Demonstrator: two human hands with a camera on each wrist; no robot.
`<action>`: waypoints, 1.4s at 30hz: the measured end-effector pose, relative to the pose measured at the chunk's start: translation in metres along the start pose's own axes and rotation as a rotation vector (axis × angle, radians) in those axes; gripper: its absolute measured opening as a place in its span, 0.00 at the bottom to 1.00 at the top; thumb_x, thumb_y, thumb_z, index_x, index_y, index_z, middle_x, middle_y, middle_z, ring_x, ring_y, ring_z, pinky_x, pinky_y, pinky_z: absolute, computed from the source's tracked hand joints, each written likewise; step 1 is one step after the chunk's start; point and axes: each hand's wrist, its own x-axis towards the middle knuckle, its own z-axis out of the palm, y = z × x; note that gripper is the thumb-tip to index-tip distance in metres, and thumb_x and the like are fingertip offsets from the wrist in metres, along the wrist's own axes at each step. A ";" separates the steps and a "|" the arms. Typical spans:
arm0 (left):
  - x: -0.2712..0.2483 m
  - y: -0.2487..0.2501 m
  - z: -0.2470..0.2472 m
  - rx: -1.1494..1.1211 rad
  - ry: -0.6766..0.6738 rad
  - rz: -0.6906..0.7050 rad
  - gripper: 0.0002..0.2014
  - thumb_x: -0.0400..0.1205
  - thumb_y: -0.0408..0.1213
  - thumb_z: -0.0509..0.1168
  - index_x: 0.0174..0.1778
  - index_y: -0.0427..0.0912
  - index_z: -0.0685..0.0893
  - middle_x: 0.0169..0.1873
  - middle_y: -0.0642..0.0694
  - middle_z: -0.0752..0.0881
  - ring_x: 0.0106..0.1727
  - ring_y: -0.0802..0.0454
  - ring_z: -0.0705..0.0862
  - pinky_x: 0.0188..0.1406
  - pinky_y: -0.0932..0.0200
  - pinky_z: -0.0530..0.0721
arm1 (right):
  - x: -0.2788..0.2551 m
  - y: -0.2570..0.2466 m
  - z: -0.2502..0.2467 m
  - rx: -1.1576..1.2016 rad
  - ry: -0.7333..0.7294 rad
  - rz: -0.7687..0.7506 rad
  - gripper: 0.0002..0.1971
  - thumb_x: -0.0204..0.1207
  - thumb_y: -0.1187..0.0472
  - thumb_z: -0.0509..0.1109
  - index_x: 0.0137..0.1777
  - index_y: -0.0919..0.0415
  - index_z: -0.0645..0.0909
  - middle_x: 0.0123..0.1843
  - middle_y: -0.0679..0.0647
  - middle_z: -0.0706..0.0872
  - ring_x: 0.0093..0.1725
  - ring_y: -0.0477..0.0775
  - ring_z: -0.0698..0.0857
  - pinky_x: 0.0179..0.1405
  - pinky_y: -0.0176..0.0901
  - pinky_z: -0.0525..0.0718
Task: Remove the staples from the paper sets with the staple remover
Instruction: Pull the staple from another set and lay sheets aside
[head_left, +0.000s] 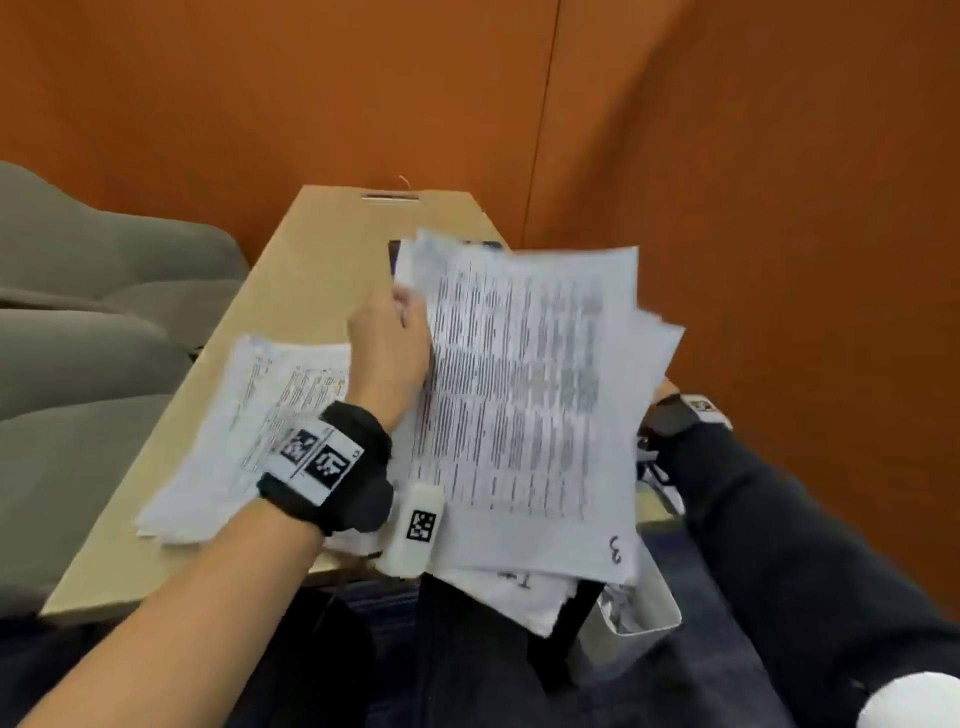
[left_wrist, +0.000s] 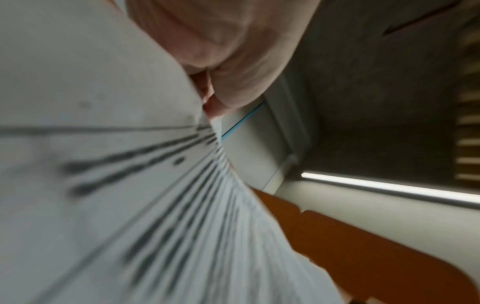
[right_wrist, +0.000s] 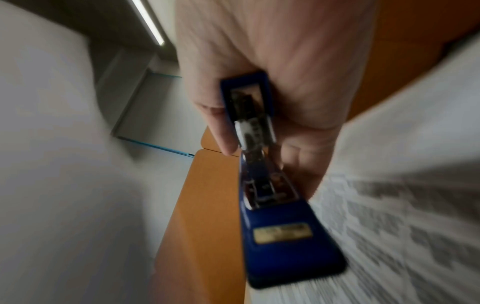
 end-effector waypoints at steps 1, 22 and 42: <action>-0.003 -0.022 0.011 0.055 -0.082 -0.109 0.07 0.87 0.34 0.55 0.48 0.36 0.76 0.38 0.46 0.79 0.36 0.53 0.77 0.30 0.66 0.72 | 0.002 -0.005 -0.003 0.014 0.003 0.013 0.15 0.89 0.61 0.53 0.67 0.56 0.79 0.44 0.49 0.93 0.38 0.50 0.89 0.36 0.42 0.88; 0.025 -0.098 0.011 -0.123 -0.639 -0.801 0.02 0.77 0.28 0.64 0.39 0.35 0.79 0.28 0.42 0.80 0.25 0.47 0.81 0.26 0.59 0.83 | -0.019 -0.018 0.077 -1.399 -0.616 -0.005 0.29 0.86 0.58 0.61 0.82 0.34 0.58 0.83 0.48 0.66 0.75 0.55 0.72 0.75 0.45 0.67; 0.031 -0.113 0.029 -0.180 -0.788 -0.894 0.10 0.83 0.27 0.62 0.60 0.30 0.77 0.38 0.34 0.90 0.33 0.42 0.91 0.31 0.48 0.91 | -0.026 0.014 0.091 -1.643 -0.758 -0.003 0.25 0.86 0.48 0.60 0.80 0.31 0.59 0.80 0.48 0.70 0.62 0.51 0.76 0.57 0.42 0.74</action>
